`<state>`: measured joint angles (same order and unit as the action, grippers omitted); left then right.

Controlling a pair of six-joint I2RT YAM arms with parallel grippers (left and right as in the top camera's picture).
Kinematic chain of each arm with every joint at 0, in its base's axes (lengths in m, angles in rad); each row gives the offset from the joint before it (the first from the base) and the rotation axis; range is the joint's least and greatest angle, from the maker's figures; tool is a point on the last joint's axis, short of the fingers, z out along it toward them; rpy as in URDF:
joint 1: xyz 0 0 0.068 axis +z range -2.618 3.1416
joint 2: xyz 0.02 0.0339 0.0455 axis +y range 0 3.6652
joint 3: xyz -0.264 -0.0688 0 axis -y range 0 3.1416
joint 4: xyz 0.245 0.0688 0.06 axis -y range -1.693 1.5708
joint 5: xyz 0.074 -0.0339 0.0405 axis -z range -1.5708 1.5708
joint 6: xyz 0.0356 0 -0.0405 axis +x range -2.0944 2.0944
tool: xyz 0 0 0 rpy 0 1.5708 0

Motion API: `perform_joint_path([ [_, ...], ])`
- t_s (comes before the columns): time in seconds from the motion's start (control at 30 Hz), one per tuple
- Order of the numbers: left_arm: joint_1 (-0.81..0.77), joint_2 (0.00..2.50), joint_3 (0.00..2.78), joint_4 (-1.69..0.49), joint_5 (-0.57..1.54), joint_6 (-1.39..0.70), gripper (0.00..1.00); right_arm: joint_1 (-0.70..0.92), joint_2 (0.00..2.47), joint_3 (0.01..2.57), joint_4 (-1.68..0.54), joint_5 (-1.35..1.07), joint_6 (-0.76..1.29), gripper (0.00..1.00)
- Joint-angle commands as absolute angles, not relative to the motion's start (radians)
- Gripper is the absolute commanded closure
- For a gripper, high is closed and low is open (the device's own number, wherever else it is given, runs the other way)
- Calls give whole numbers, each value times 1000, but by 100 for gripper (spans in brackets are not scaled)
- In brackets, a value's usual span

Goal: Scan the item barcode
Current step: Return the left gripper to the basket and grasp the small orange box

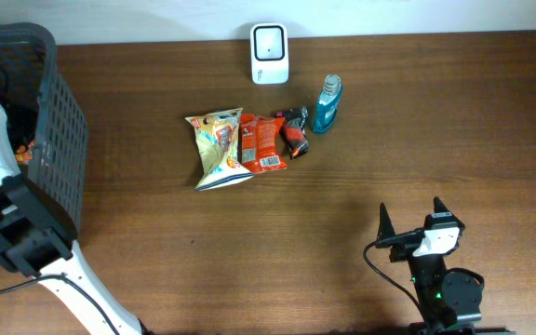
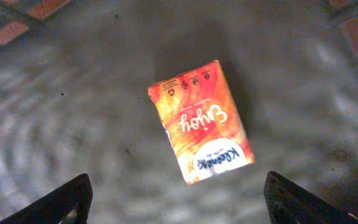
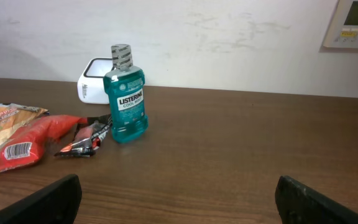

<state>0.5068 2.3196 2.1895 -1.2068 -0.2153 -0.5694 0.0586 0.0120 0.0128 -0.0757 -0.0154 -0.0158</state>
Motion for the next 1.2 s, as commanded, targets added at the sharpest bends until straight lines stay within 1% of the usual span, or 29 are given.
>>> perform_joint_path([
  [0.0, 511, 2363, 2192, -1200, -198, -572, 20, 52, 6, 6, -80, -10, -19, 2],
  [0.03, 511, 2368, 2192, -1197, -195, -572, 25, 52, 6, 6, -80, -10, -19, 1],
  [0.1, 511, 2374, 2192, -1192, -194, -572, 31, 52, 6, 6, -80, -10, -19, 2],
  [0.3, 516, 2421, 2192, -1188, -198, -572, 30, 52, 6, 6, -80, -10, -19, 2],
  [0.4, 515, 2449, 2192, -1193, -198, -572, 35, 52, 6, 6, -80, -10, -19, 2],
  [0.43, 516, 2452, 2192, -1194, -198, -571, 39, 52, 6, 6, -80, -10, -19, 2],
  [0.5, 519, 2454, 2192, -1198, -198, -563, 56, 52, 6, 6, -80, -10, -19, 2],
  [0.53, 521, 2453, 2193, -1198, -199, -547, 62, 52, 6, 6, -80, -10, -19, 2],
  [0.63, 522, 2453, 2193, -1209, -199, -477, 66, 52, 6, 6, -80, -10, -19, 2],
  [0.7, 522, 2452, 2193, -1222, -199, -446, 76, 52, 6, 6, -80, -10, -19, 2],
  [0.73, 523, 2451, 2197, -1236, -199, -426, 85, 52, 6, 6, -80, -10, -19, 2],
  [0.83, 523, 2440, 2216, -1275, -202, -421, 98, 52, 6, 6, -80, -10, -19, 2],
  [0.87, 523, 2432, 2225, -1288, -202, -421, 100, 52, 6, 6, -80, -10, -19, 2],
  [0.97, 523, 2419, 2263, -1319, -202, -421, 100, 52, 6, 6, -80, -10, -19, 2],
  [1.0, 523, 2419, 2282, -1328, -202, -421, 98, 52, 6, 6, -80, -10, -19, 2],
  [1.03, 523, 2419, 2295, -1334, -202, -421, 78, 52, 6, 6, -80, -10, -19, 1],
  [1.1, 523, 2419, 2299, -1336, -206, -421, 28, 52, 6, 6, -80, -10, -19, 2],
  [1.13, 524, 2420, 2299, -1336, -206, -421, 19, 52, 6, 6, -80, -10, -19, 2],
  [1.17, 525, 2420, 2299, -1335, -206, -421, 11, 52, 6, 6, -80, -10, -19, 2],
])
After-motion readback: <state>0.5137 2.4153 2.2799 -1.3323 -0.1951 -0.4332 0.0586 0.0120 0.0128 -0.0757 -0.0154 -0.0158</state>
